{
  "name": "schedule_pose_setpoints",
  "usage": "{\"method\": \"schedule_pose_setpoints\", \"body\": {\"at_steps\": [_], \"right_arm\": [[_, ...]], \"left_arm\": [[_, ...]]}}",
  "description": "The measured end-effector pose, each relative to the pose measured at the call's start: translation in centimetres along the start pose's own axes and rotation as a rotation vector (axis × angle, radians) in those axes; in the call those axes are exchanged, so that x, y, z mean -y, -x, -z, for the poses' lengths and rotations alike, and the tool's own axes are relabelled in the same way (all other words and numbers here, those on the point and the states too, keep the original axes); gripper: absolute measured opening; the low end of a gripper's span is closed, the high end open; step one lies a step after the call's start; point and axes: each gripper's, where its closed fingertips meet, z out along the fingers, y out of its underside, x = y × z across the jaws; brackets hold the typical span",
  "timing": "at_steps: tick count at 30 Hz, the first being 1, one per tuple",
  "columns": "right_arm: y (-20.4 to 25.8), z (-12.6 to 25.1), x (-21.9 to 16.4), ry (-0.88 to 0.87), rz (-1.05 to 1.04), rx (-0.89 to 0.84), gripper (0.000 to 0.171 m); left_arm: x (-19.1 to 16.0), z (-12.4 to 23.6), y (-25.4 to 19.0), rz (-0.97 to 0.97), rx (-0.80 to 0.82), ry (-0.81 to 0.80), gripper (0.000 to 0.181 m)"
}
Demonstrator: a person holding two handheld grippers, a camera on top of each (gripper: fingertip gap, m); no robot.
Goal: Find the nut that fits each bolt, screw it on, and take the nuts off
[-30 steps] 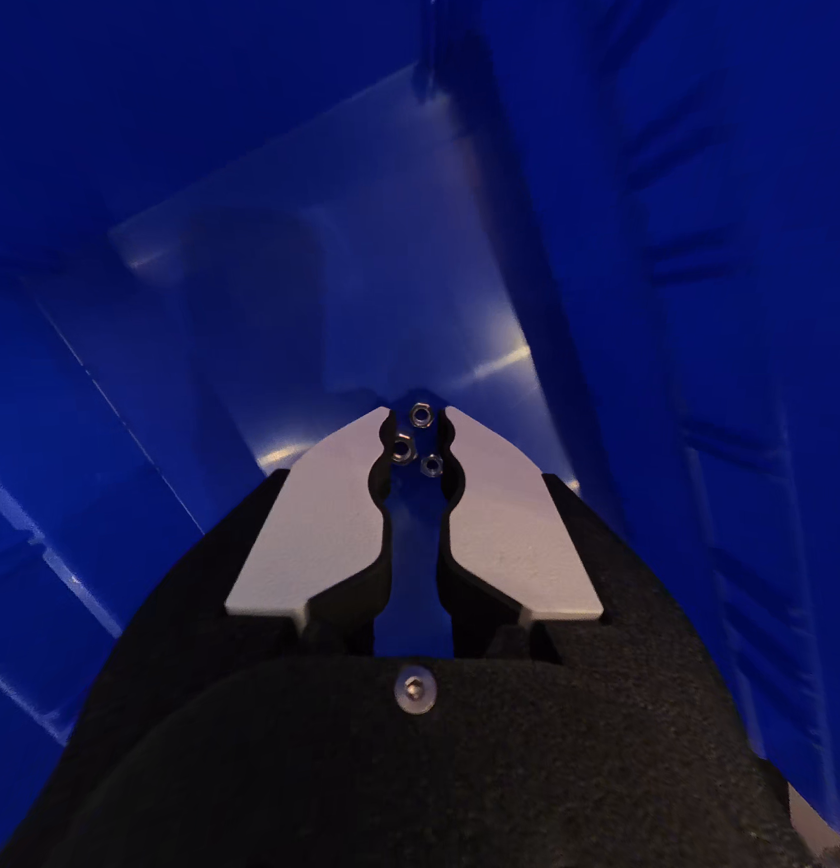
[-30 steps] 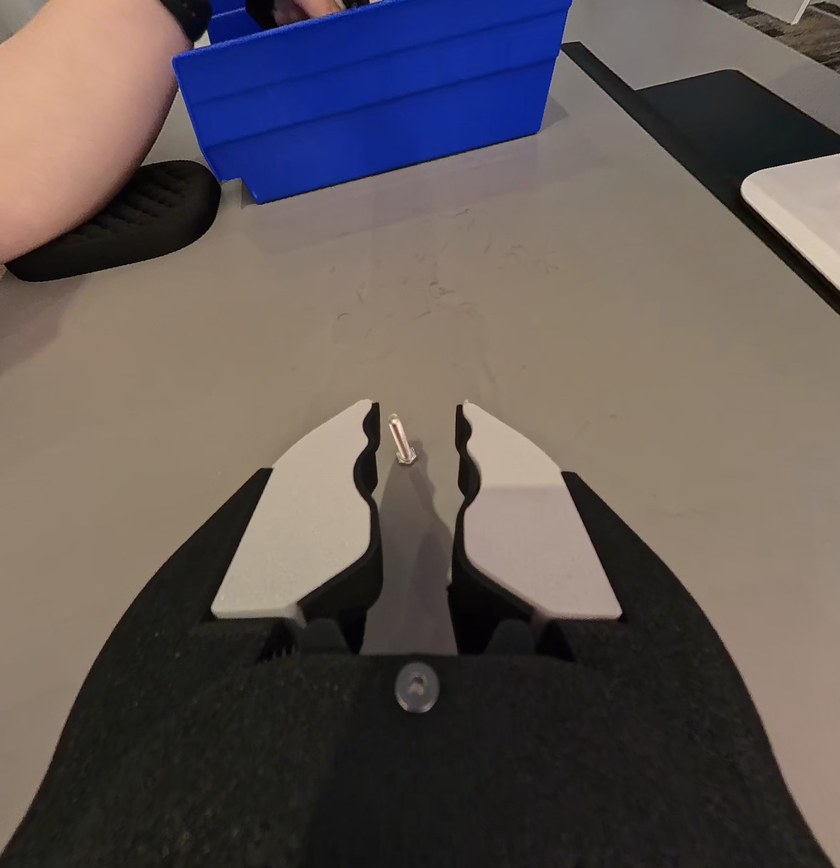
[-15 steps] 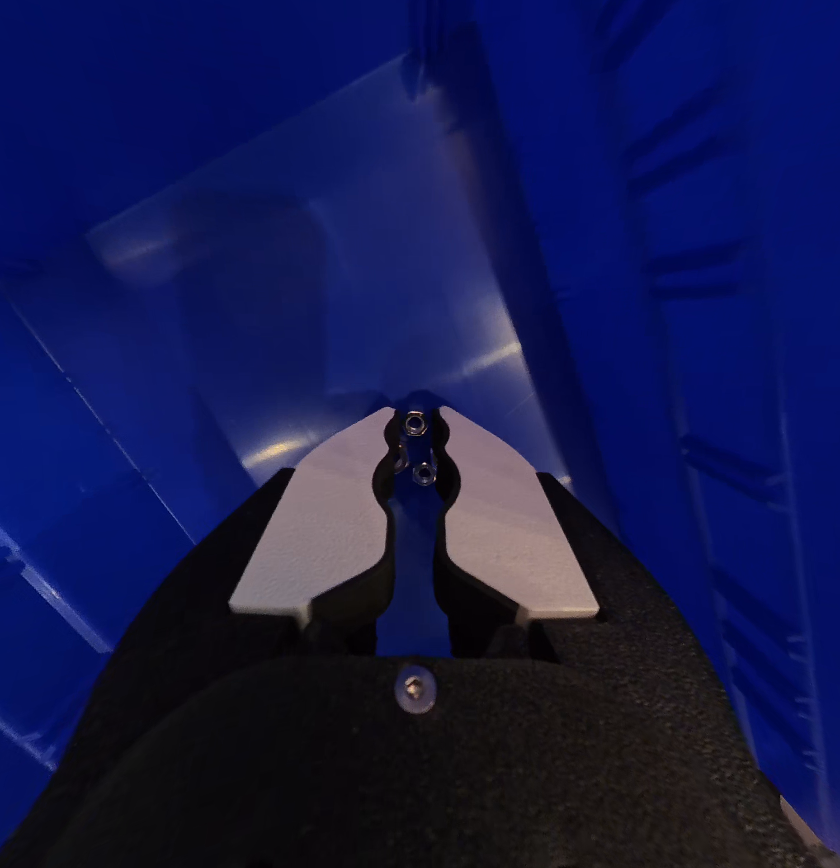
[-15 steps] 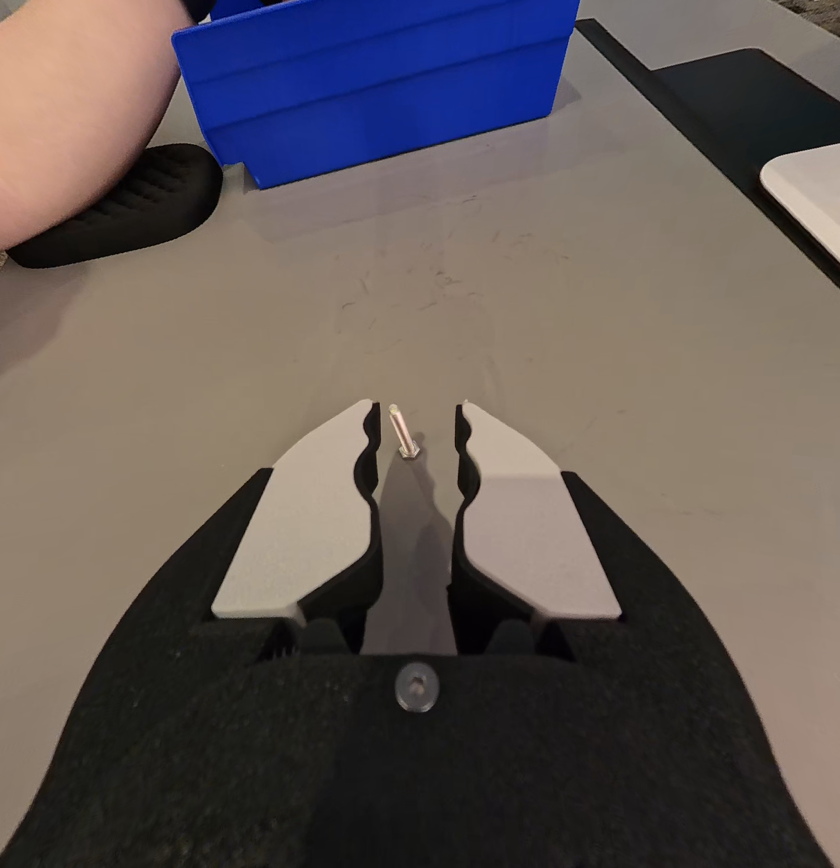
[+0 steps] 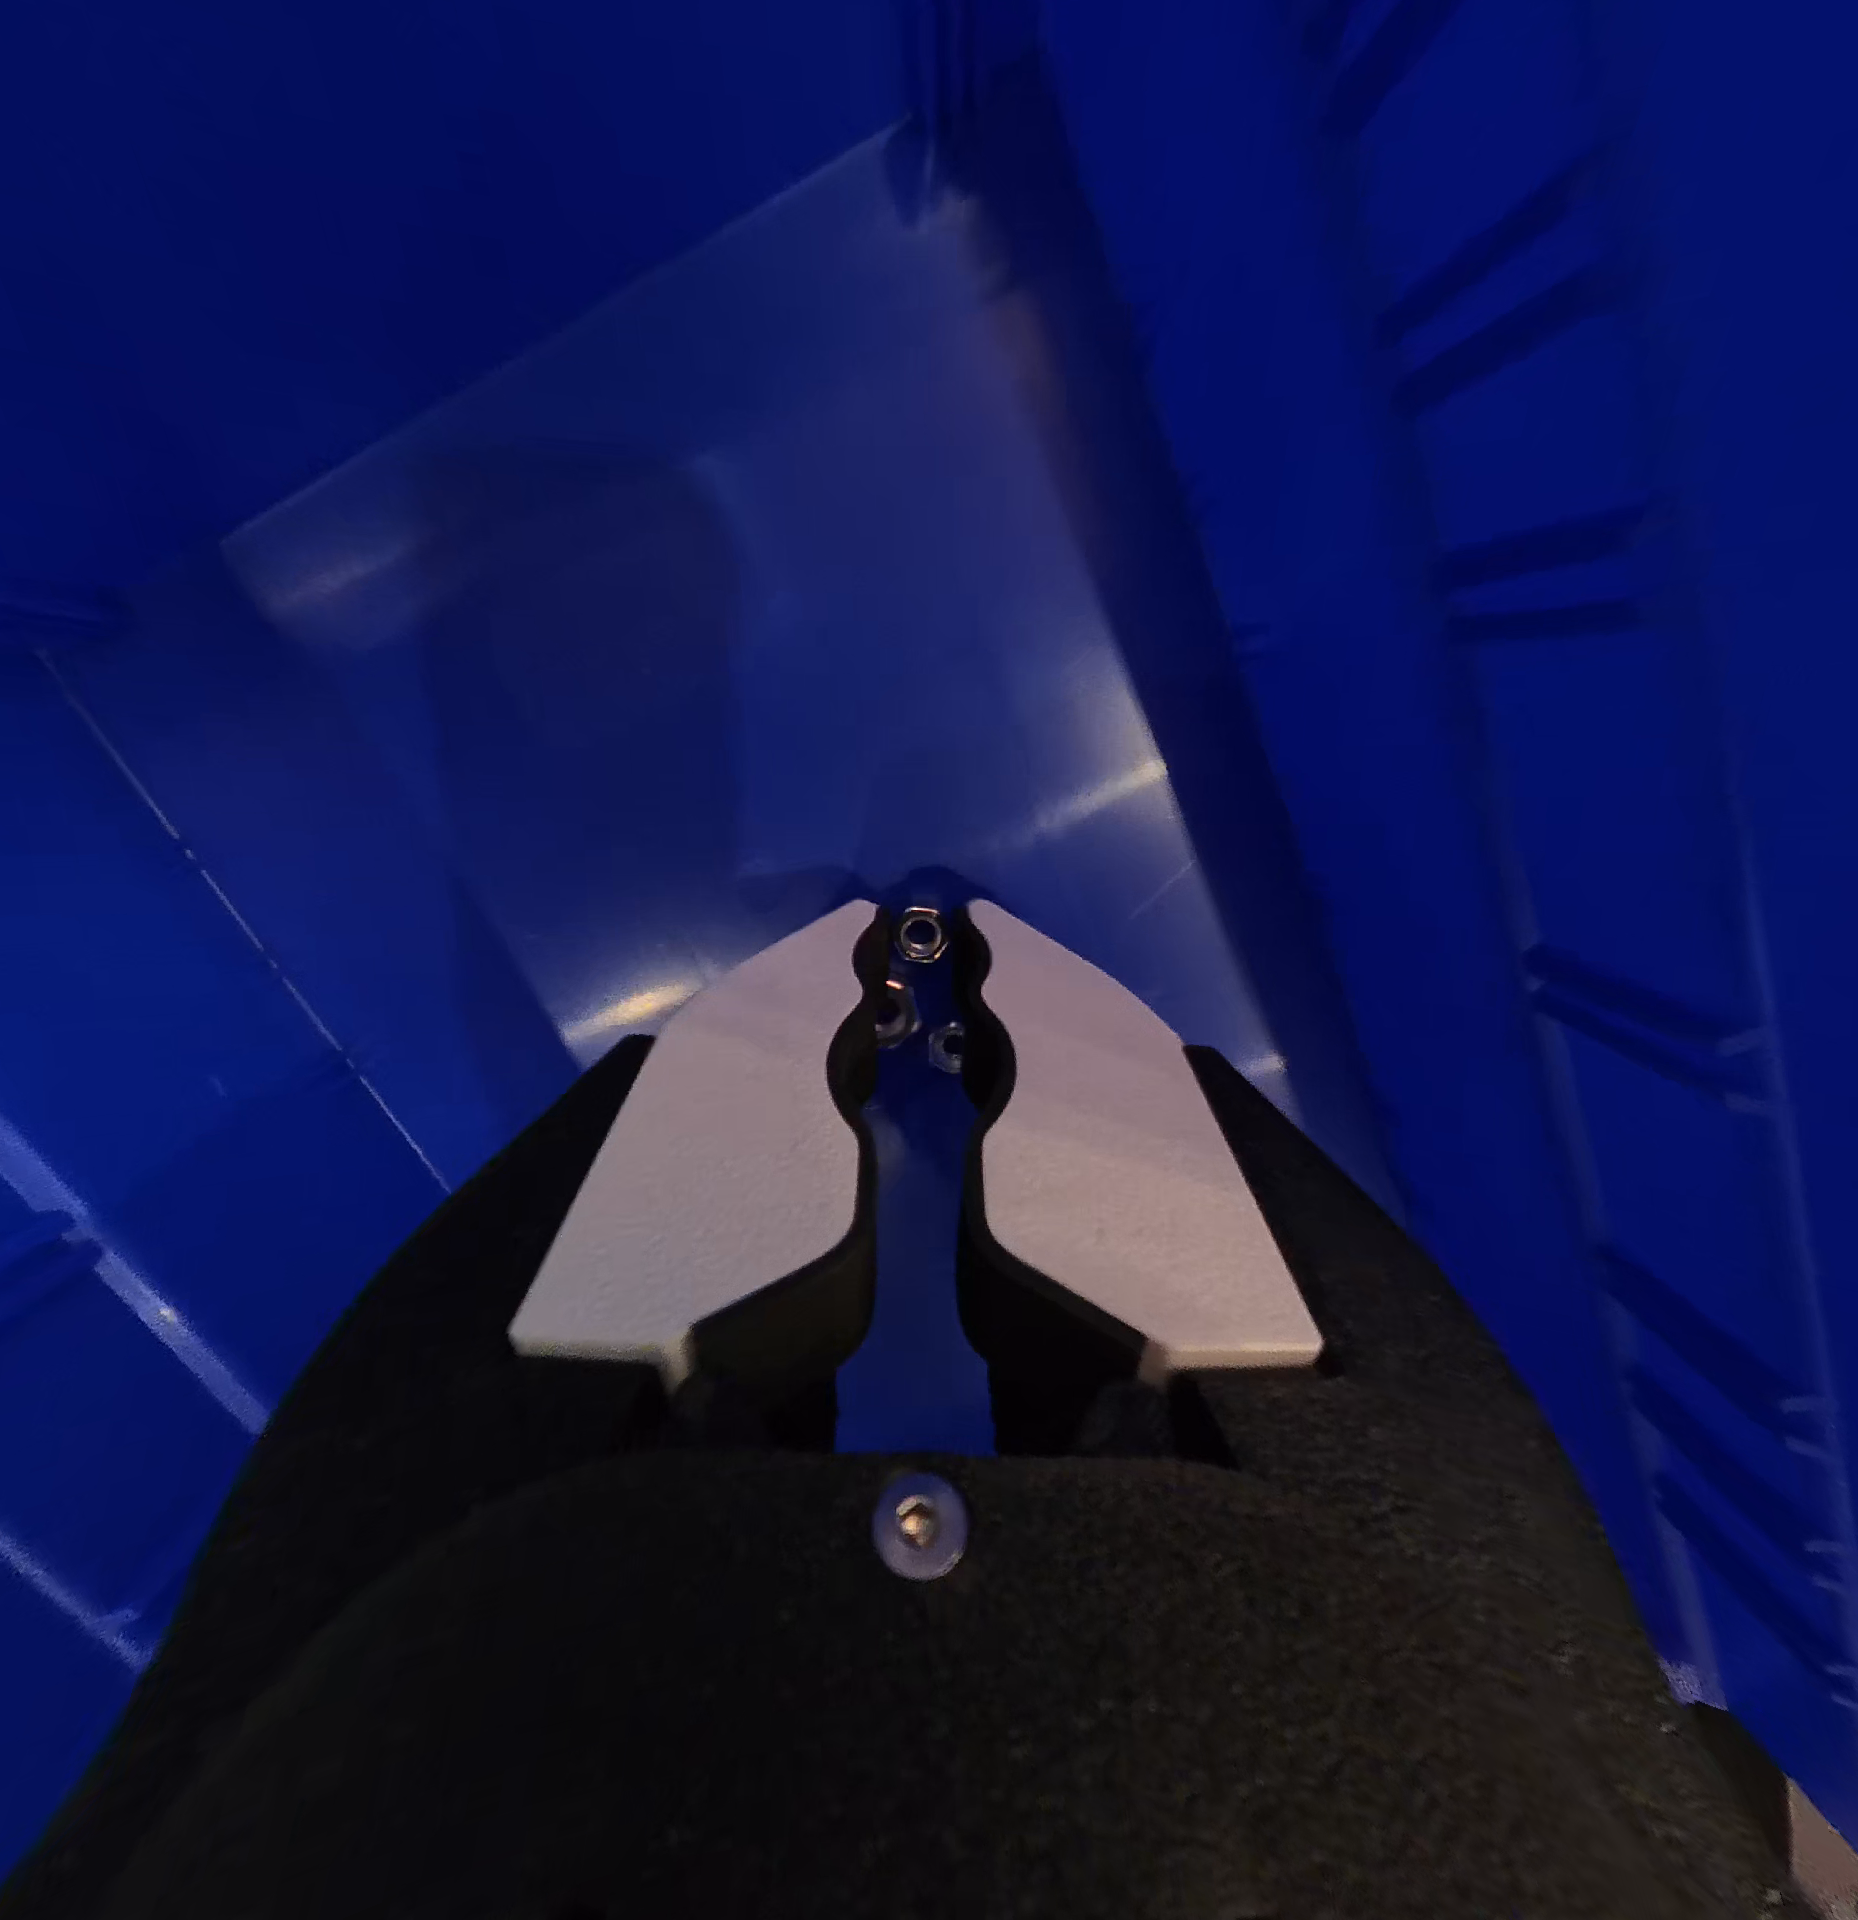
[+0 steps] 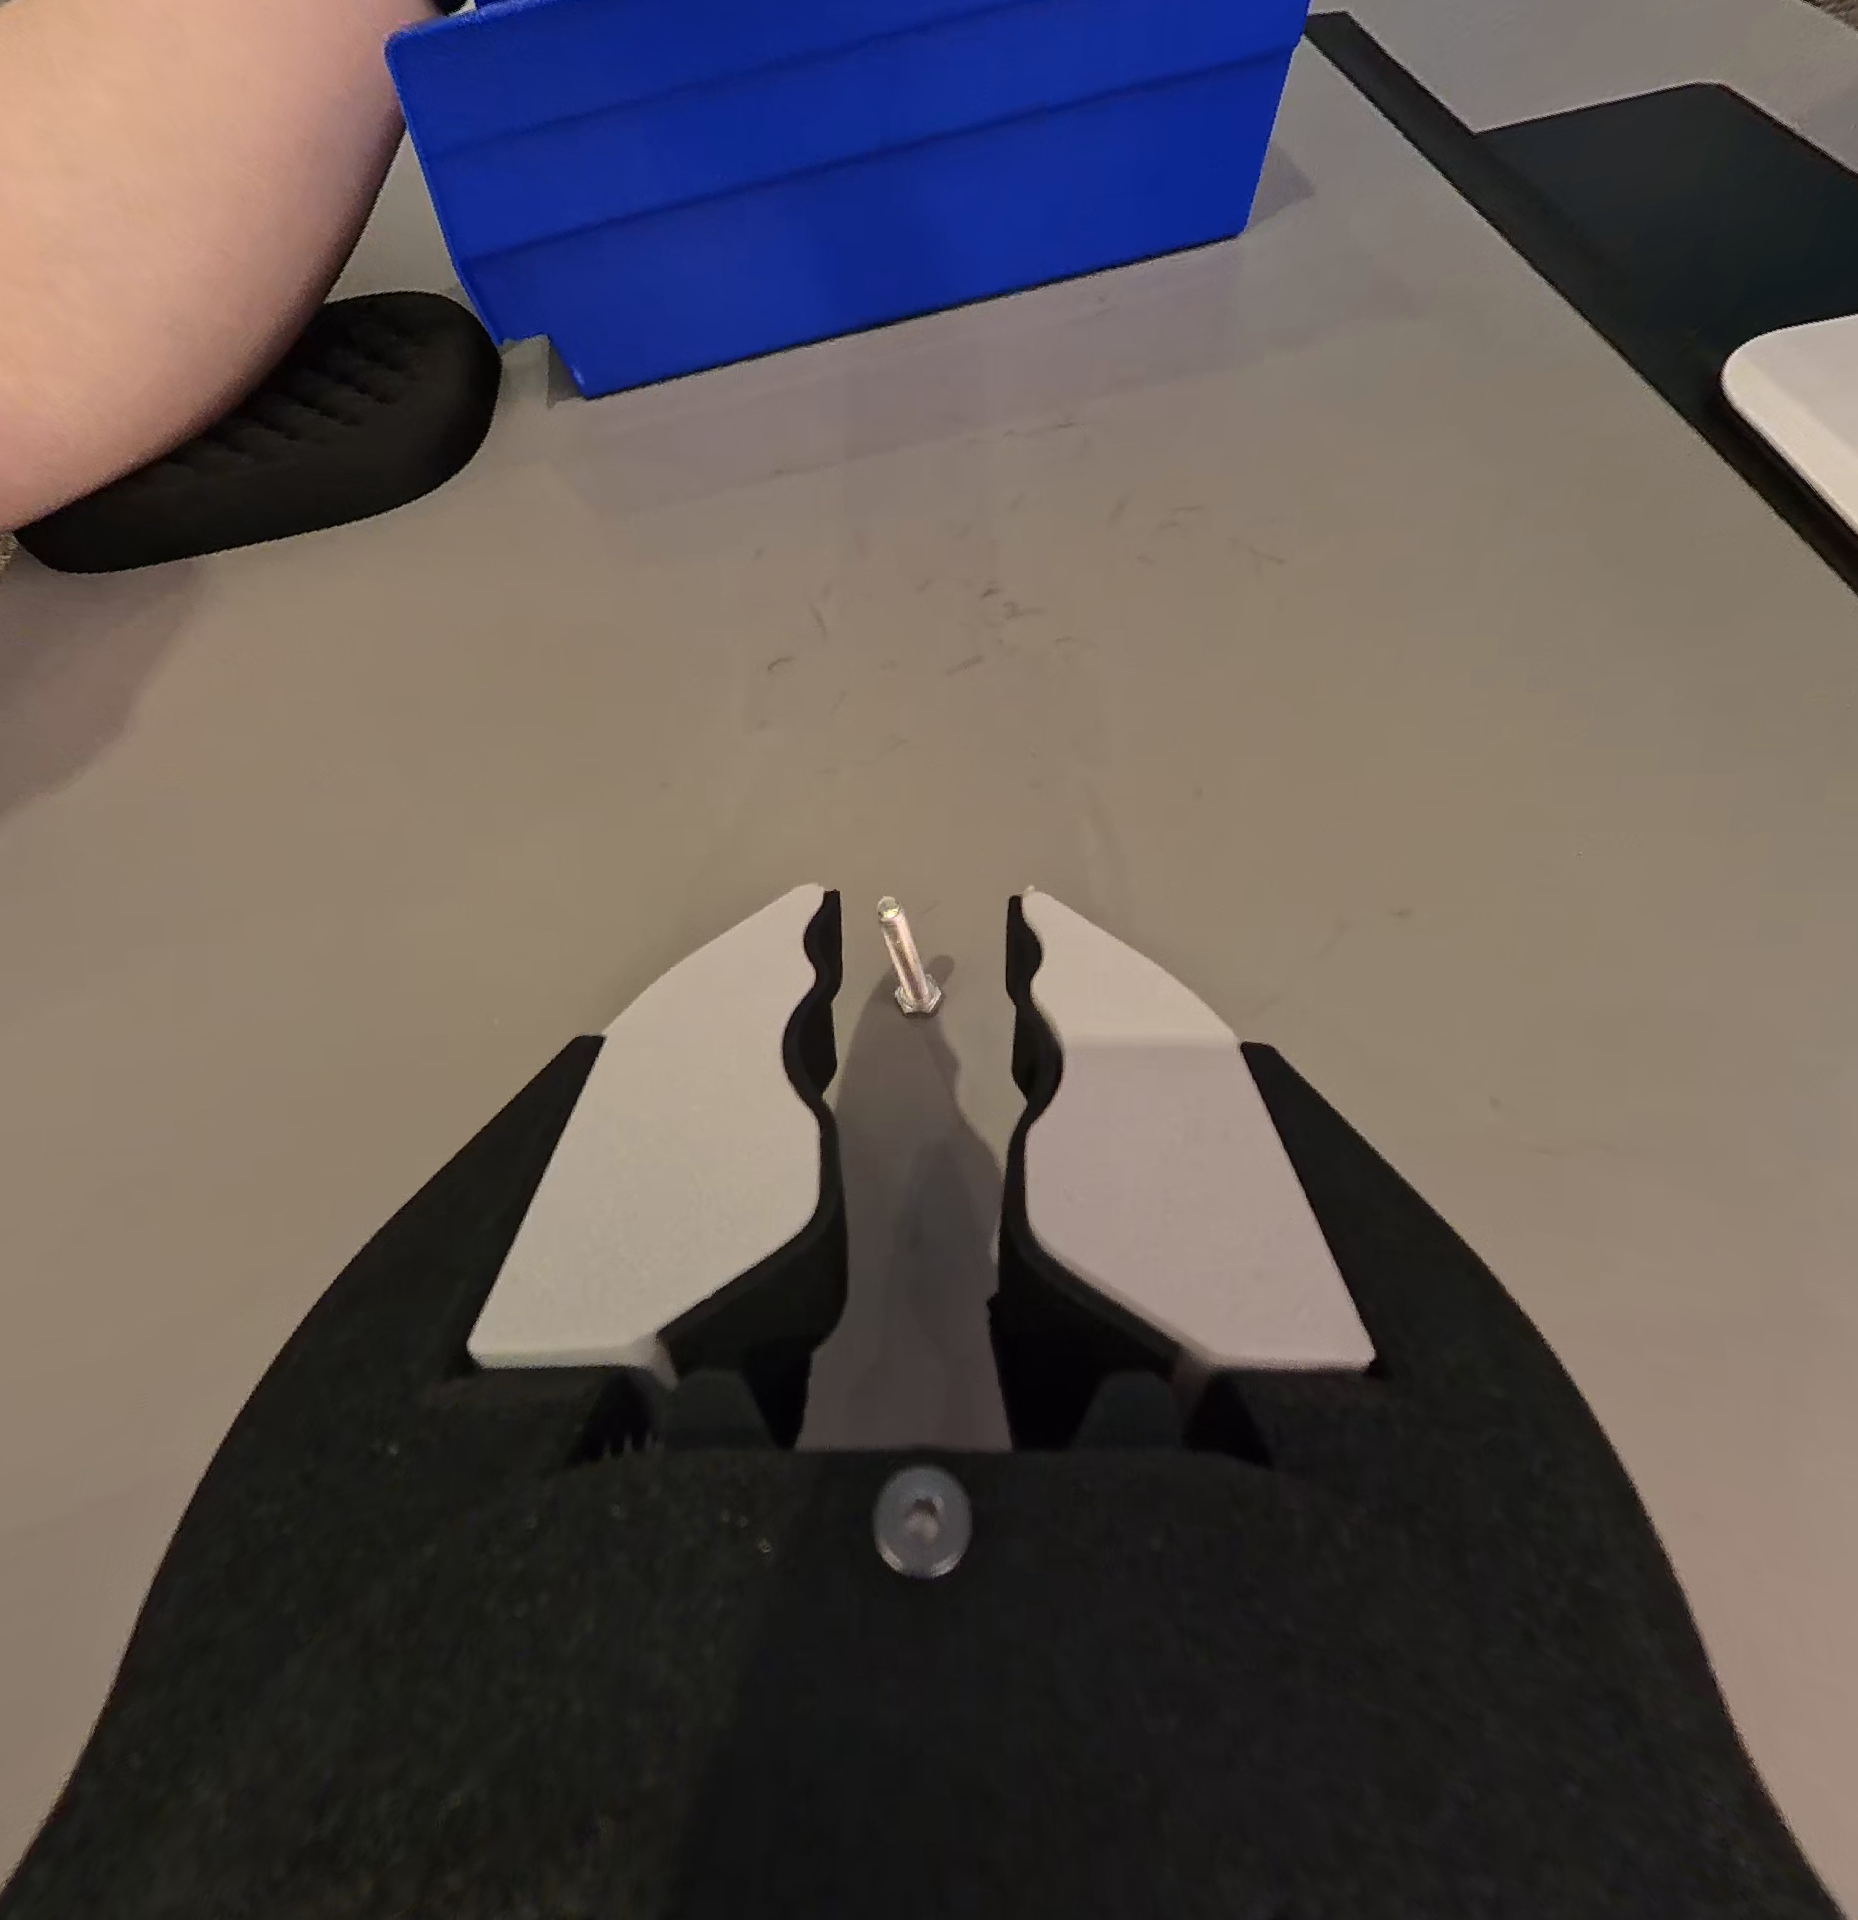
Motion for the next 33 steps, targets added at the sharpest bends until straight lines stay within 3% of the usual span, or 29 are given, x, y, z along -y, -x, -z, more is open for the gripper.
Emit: {"method": "schedule_pose_setpoints", "body": {"at_steps": [4,8,11,14,18,22,25,33], "right_arm": [[-0.1,0.3,0.3,-0.016,-0.003,-0.002,0.029],[-0.2,0.6,0.7,-0.027,0.005,-0.009,0.029],[-0.3,1.5,1.6,-0.054,0.014,-0.019,0.029],[-0.4,2.7,2.9,-0.094,0.024,-0.043,0.029],[-1.7,5.0,4.2,-0.086,-0.027,-0.168,0.029],[-2.3,8.3,5.2,-0.055,-0.058,-0.253,0.029],[-2.8,10.2,5.6,-0.067,-0.076,-0.293,0.029],[-4.1,10.4,3.9,-0.022,-0.181,-0.301,0.029]], "left_arm": [[1.1,1.5,0.1,0.003,0.005,-0.084,0.011],[3.2,6.0,-1.9,-0.017,-0.056,-0.253,0.011],[5.8,11.2,-7.8,-0.146,-0.199,-0.430,0.011],[7.5,14.5,-18.0,-0.402,-0.386,-0.528,0.010],[6.0,11.9,-30.9,-0.727,-0.564,-0.384,0.010],[3.8,8.8,-37.4,-0.871,-0.629,-0.273,0.010],[3.7,5.7,-38.6,-0.954,-0.498,-0.250,0.010],[2.0,1.4,-39.4,-1.021,-0.442,-0.112,0.010]]}}
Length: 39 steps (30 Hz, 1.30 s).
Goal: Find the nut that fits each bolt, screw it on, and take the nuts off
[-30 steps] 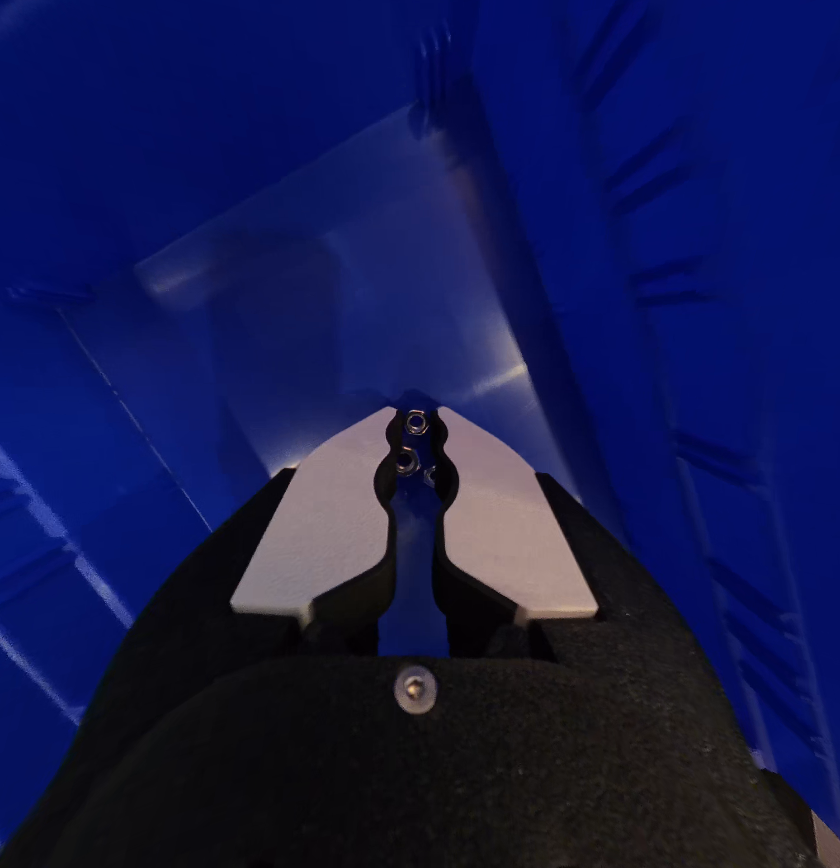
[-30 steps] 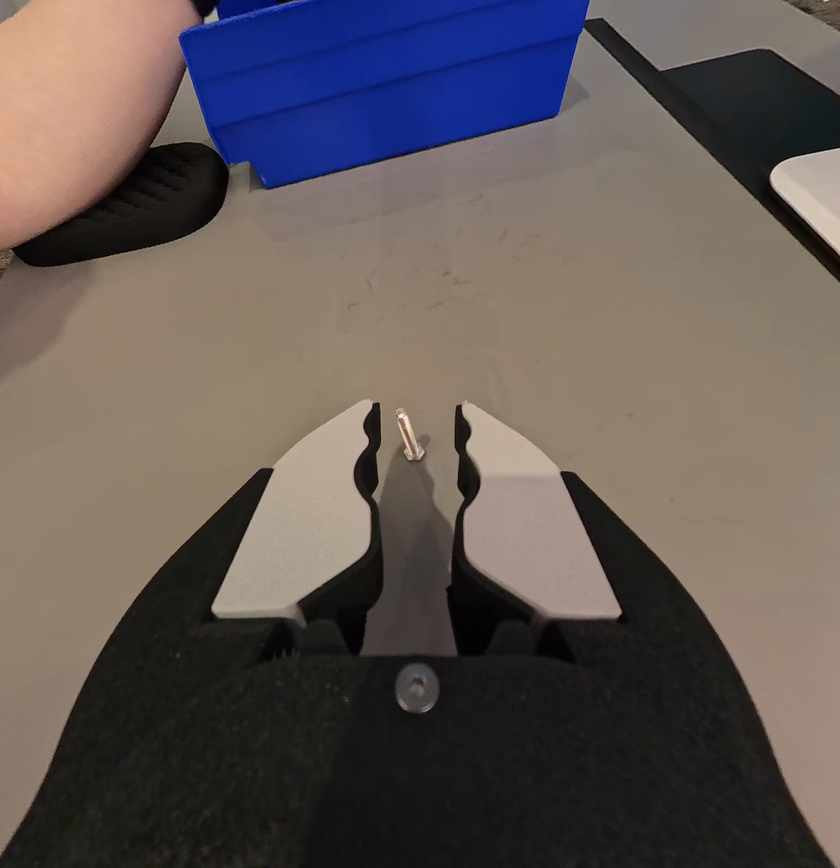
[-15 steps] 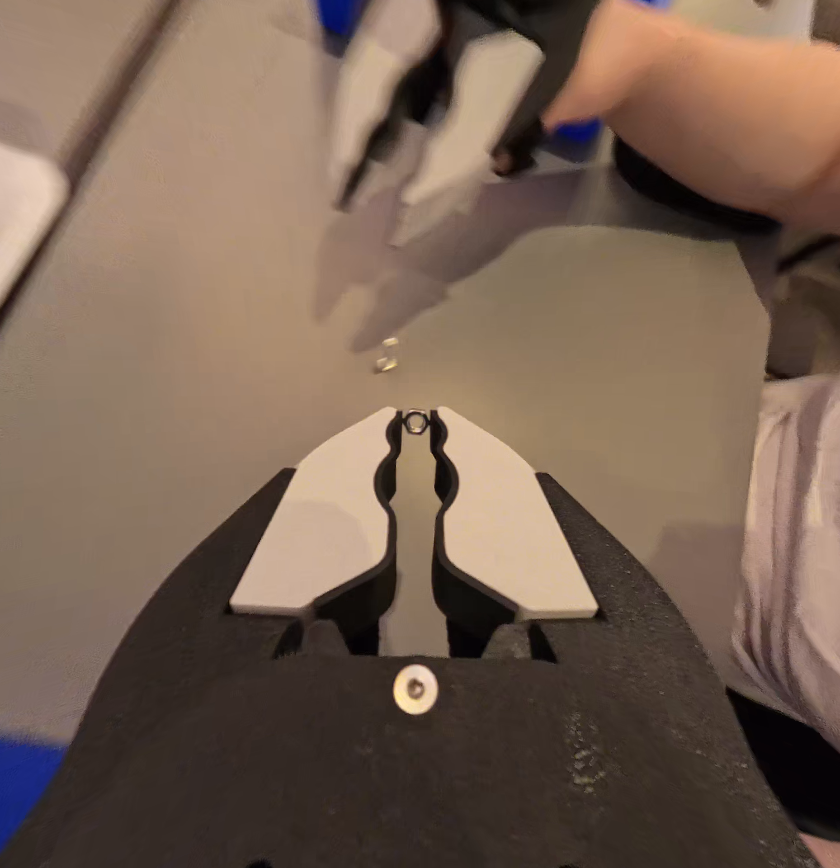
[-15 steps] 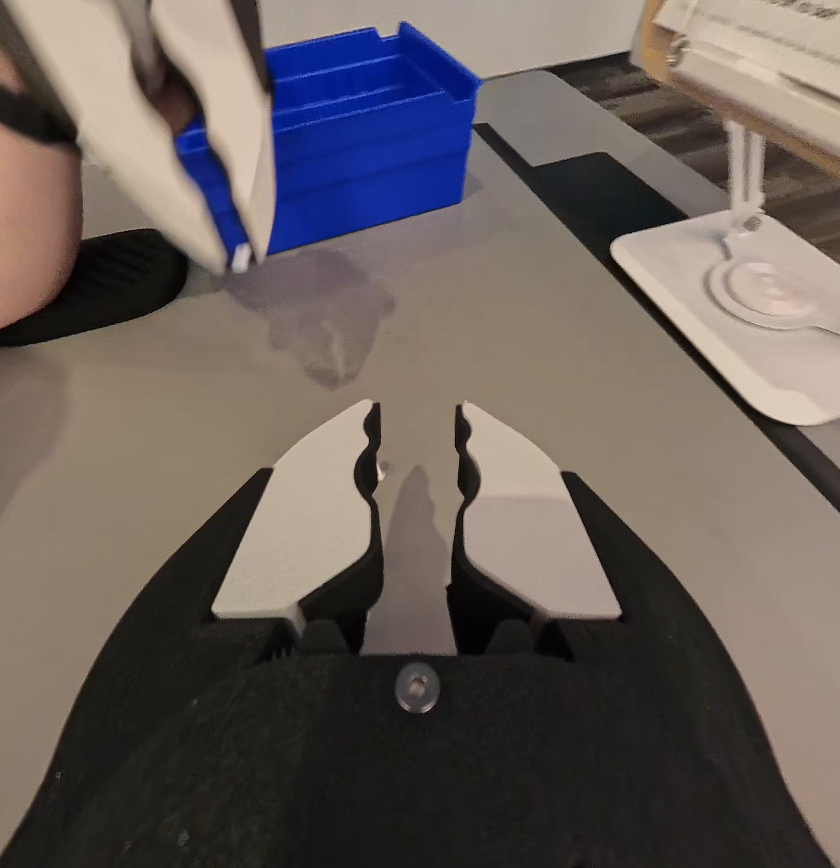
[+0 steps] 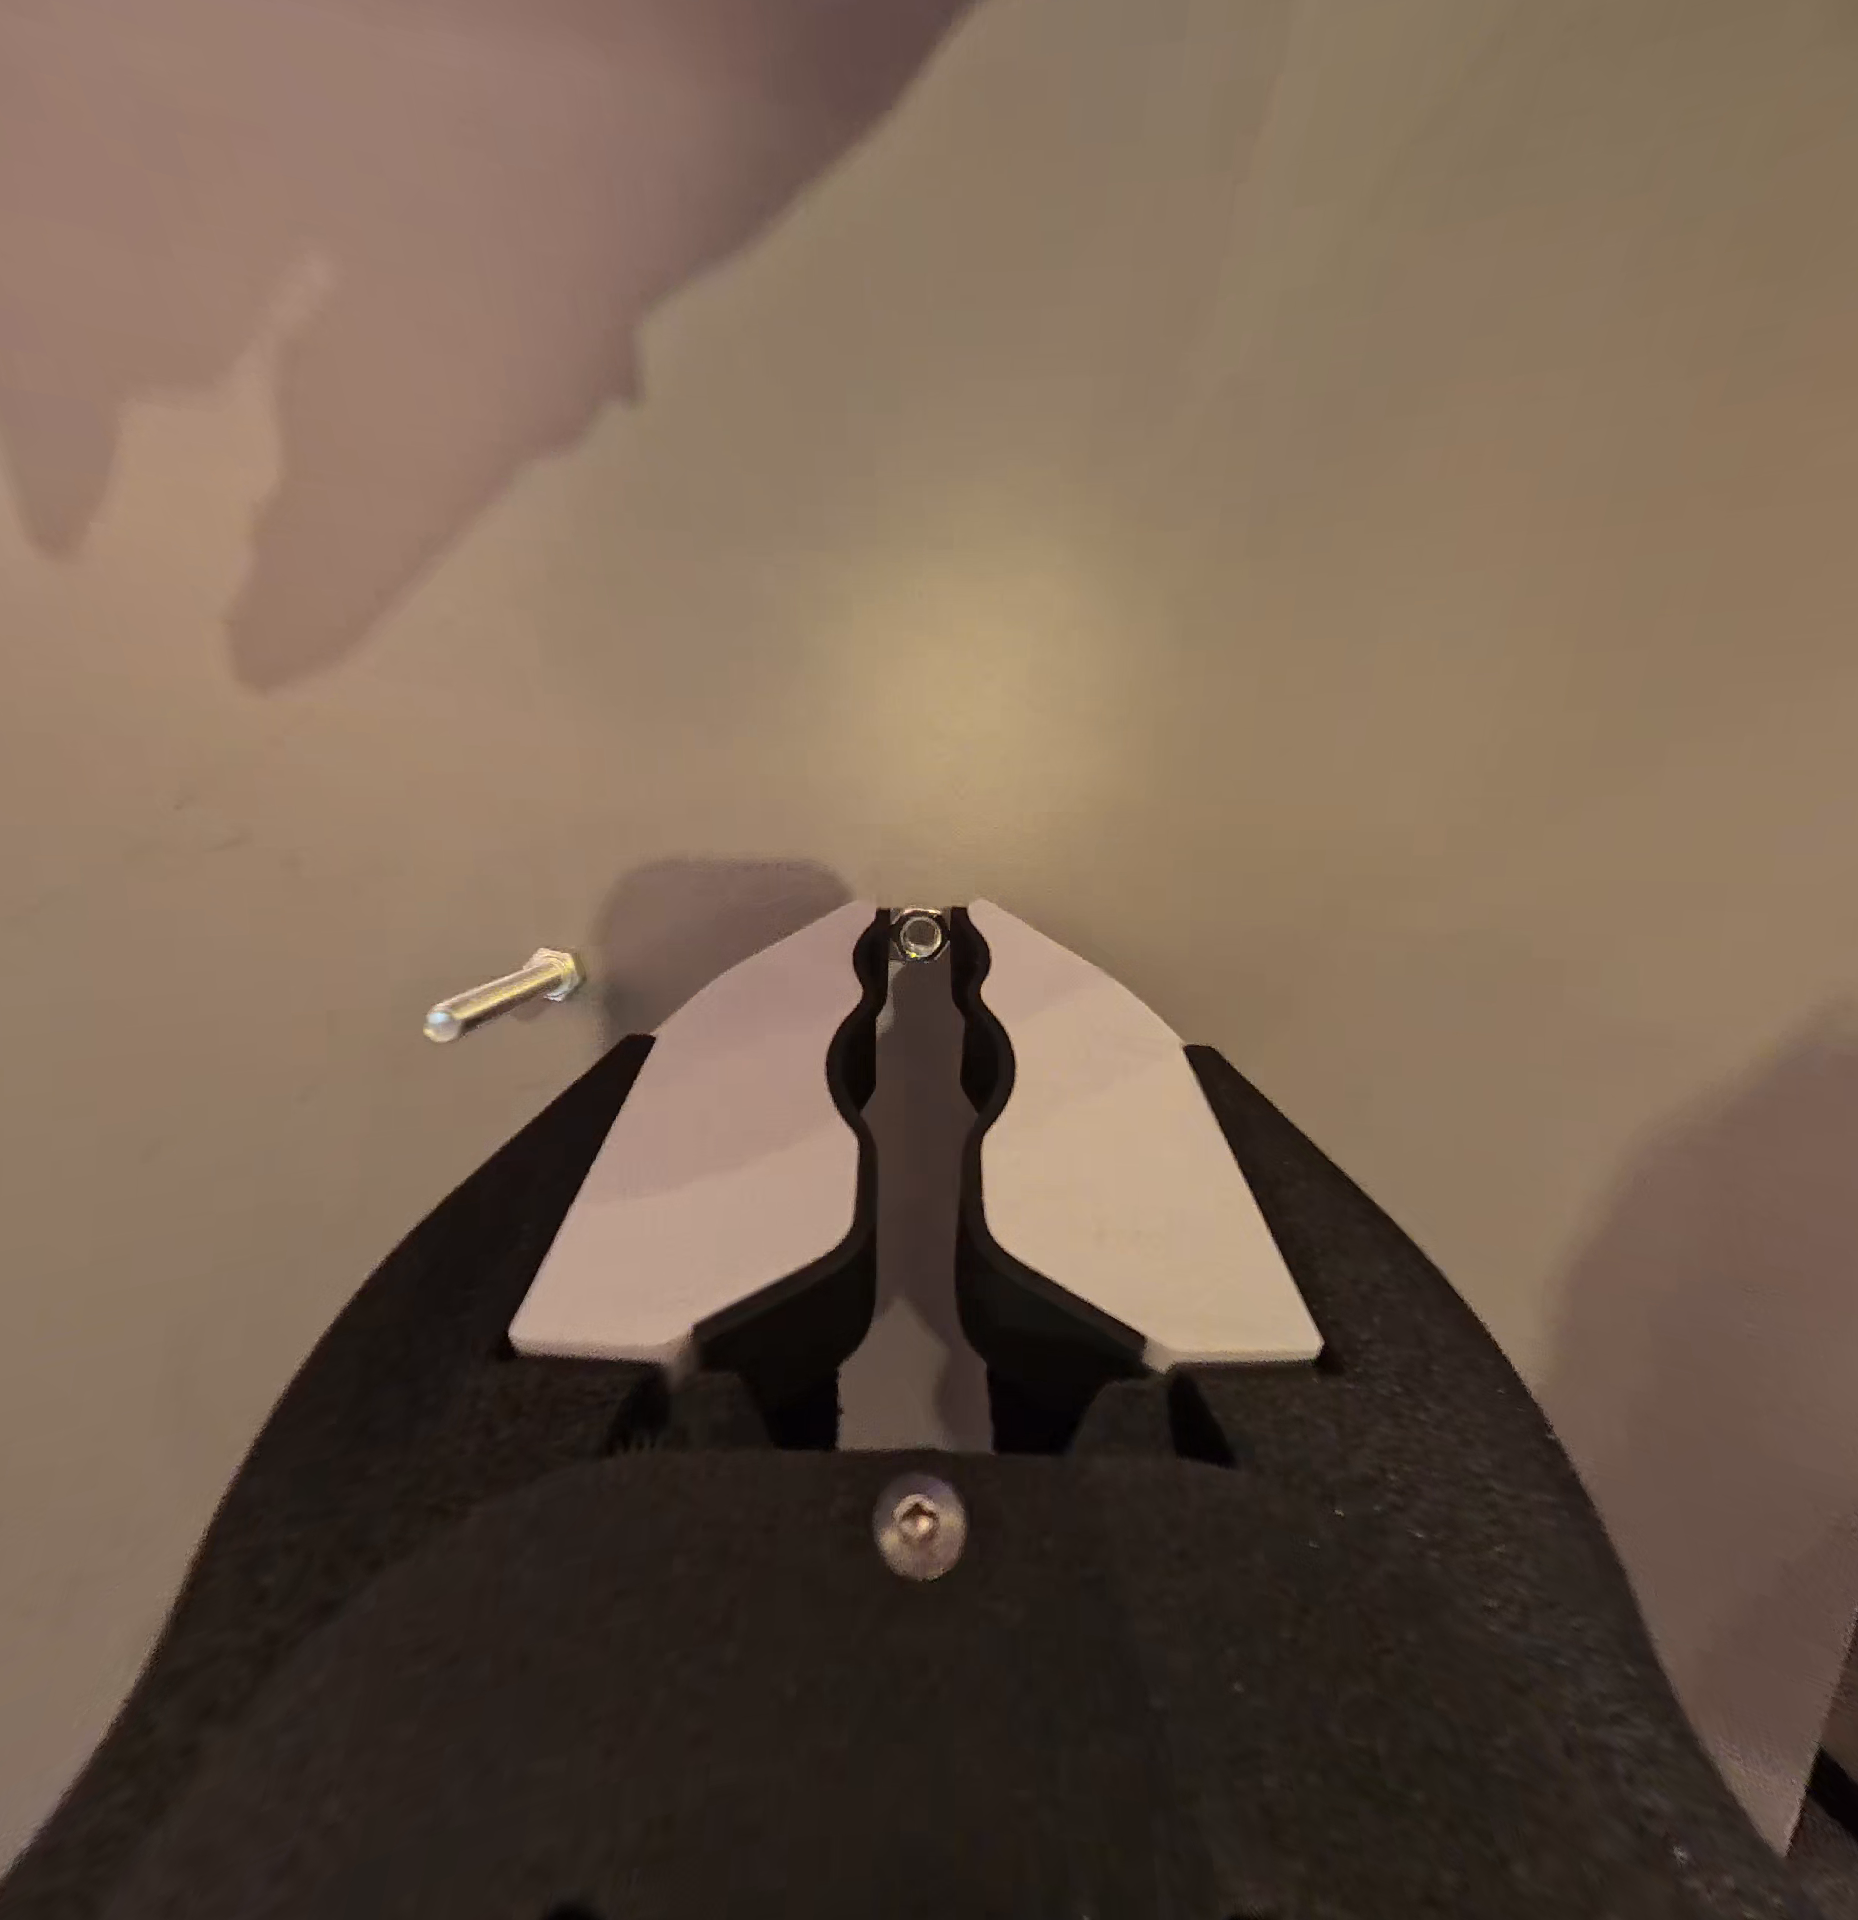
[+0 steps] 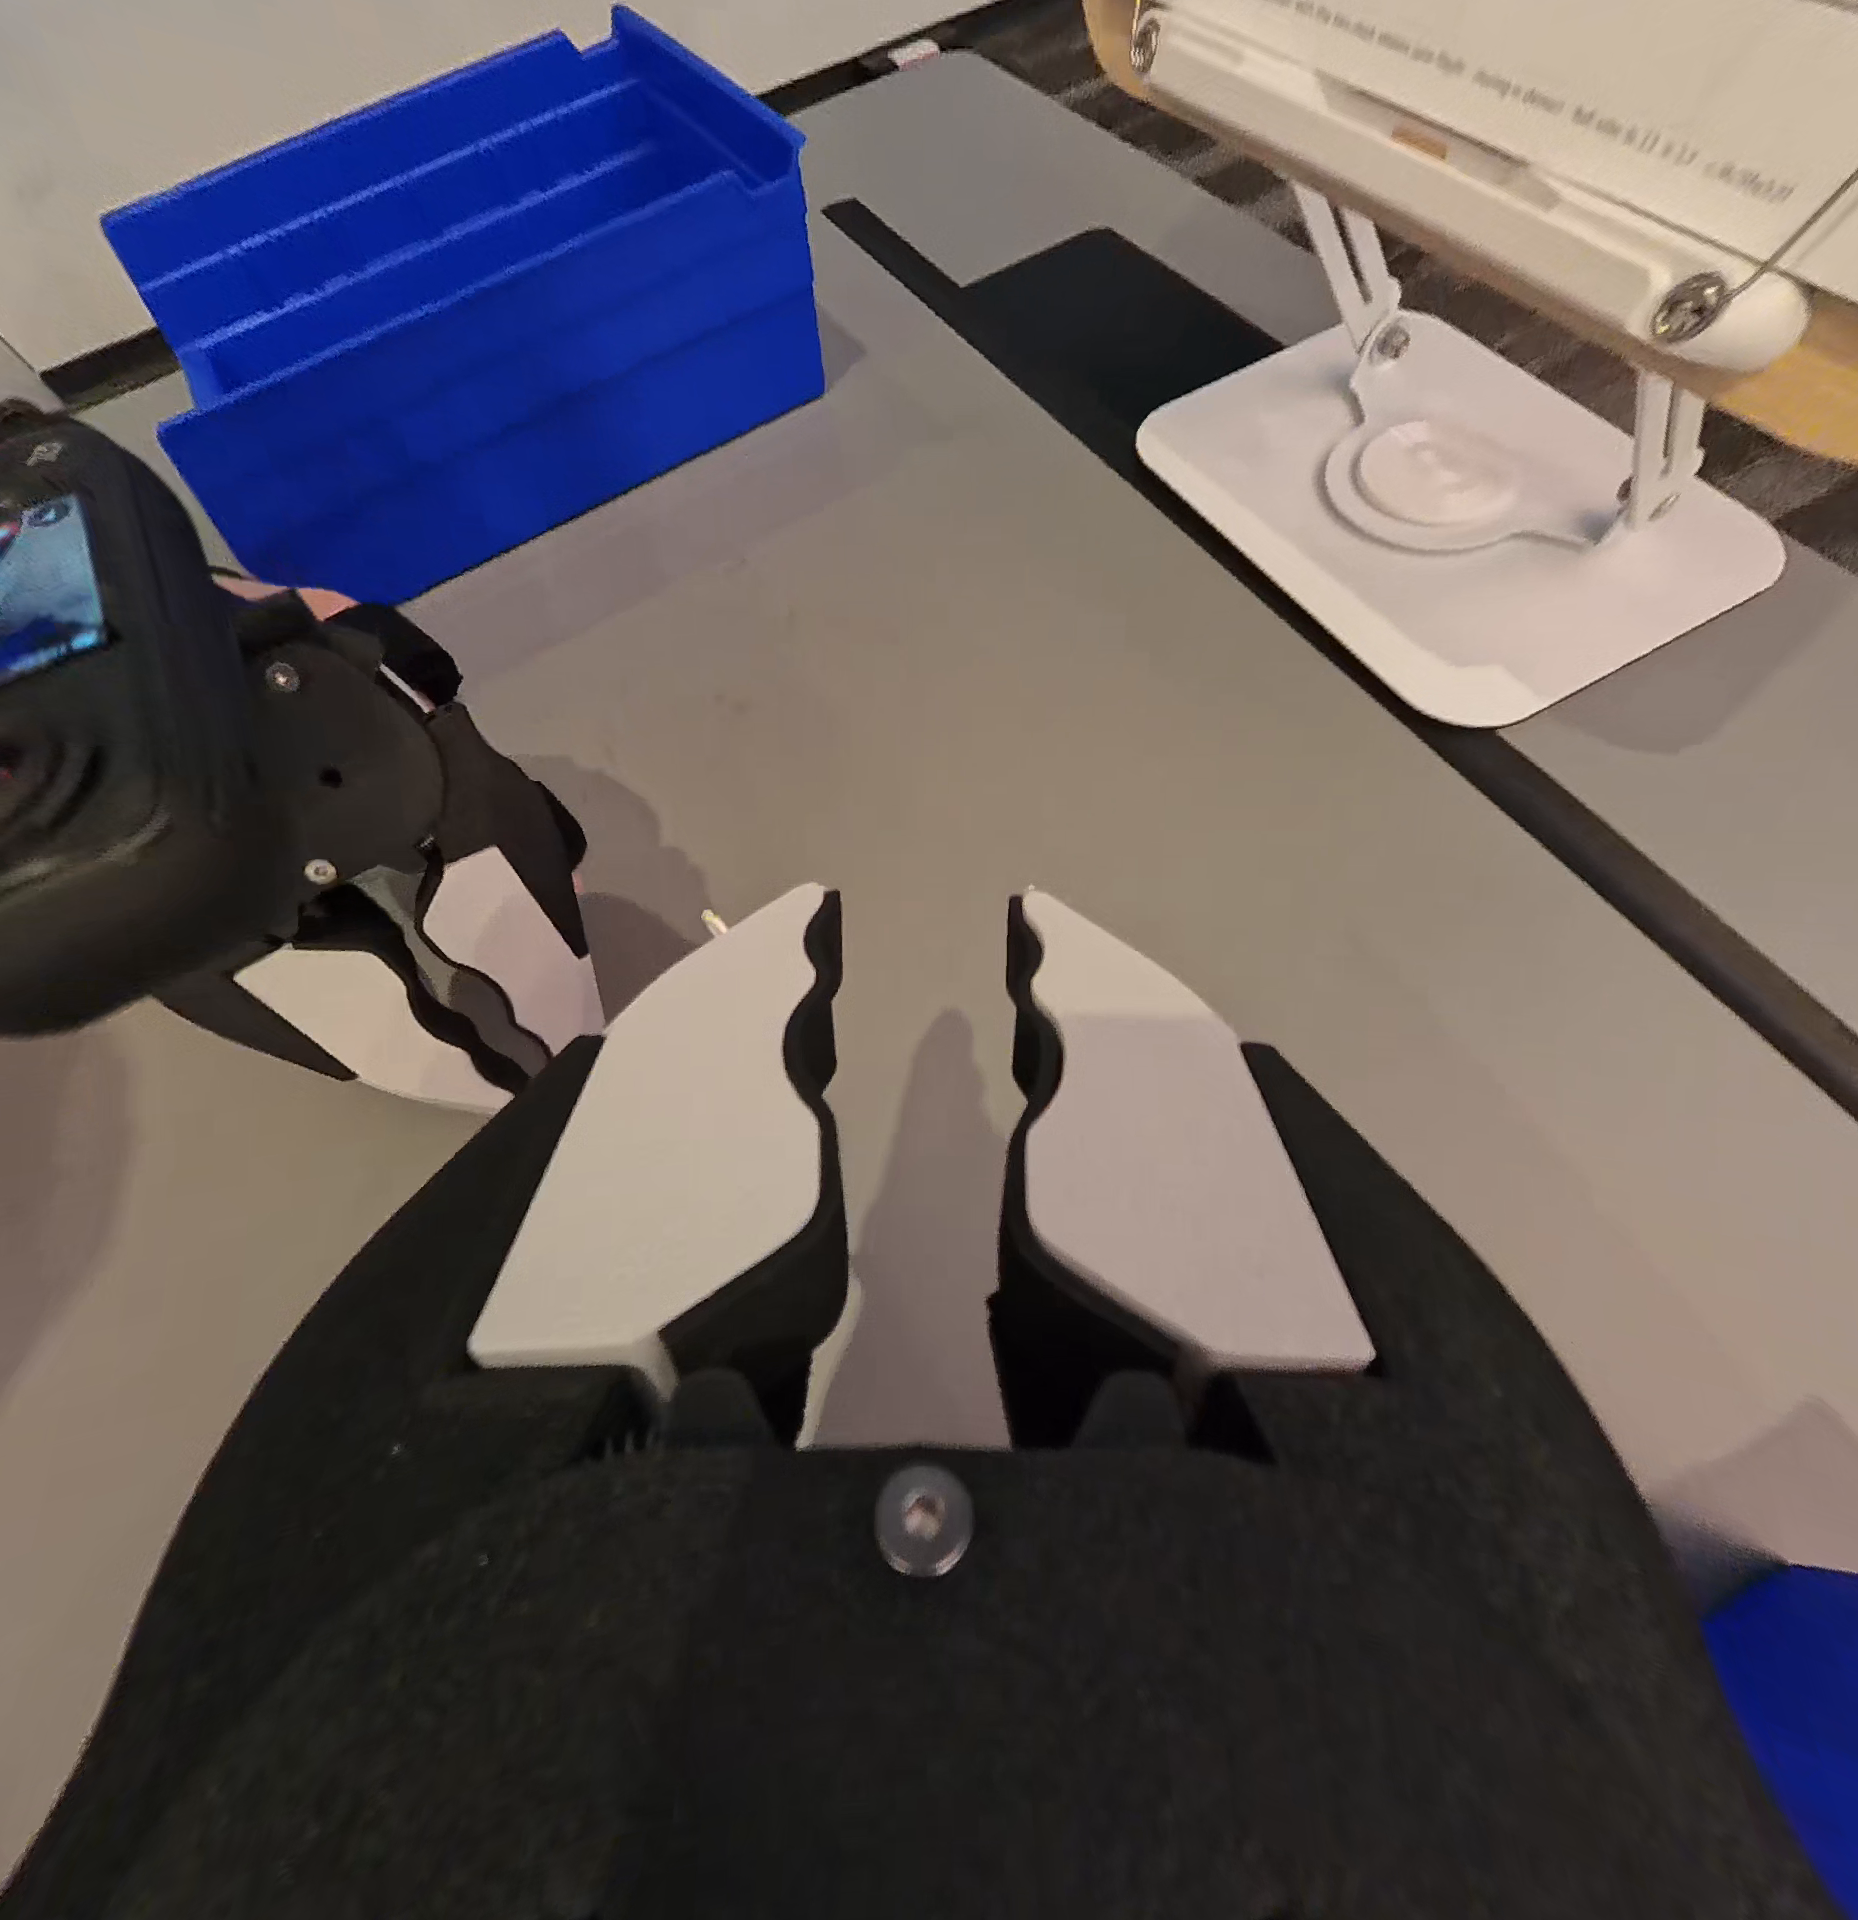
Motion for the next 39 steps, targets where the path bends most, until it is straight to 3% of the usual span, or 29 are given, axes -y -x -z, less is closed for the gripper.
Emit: {"method": "schedule_pose_setpoints", "body": {"at_steps": [5,14,18,24,28,32,34,36,39], "right_arm": [[0.0,-0.6,-0.6,0.052,0.021,-0.026,0.030],[0.7,-1.6,-1.6,0.102,0.020,0.012,0.030],[1.8,-2.5,-1.6,0.091,0.040,0.060,0.031],[5.4,-6.5,-2.7,0.065,0.164,0.180,0.033],[7.4,-8.1,-4.2,0.107,0.264,0.240,0.034],[7.3,-8.8,-4.9,0.118,0.297,0.216,0.030],[7.0,-9.3,-5.7,0.142,0.303,0.212,0.018],[7.1,-9.5,-6.0,0.133,0.313,0.226,0.005],[6.5,-8.4,-4.2,0.076,0.299,0.193,0.005]], "left_arm": [[-0.8,-0.9,-0.2,-0.035,0.009,0.062,0.010],[0.2,0.3,-0.5,-0.004,-0.029,-0.017,0.019],[1.1,5.1,0.1,0.035,-0.050,-0.157,0.019],[1.5,16.9,4.7,0.149,0.144,-0.580,0.018],[1.1,22.1,5.6,0.163,0.194,-0.797,0.017],[1.2,24.9,5.1,0.128,0.187,-0.949,0.017],[1.4,25.5,4.9,0.094,0.194,-1.009,0.018],[1.7,25.6,4.9,0.054,0.221,-1.042,0.023],[1.8,23.8,5.2,-0.004,0.242,-1.021,0.026]]}}
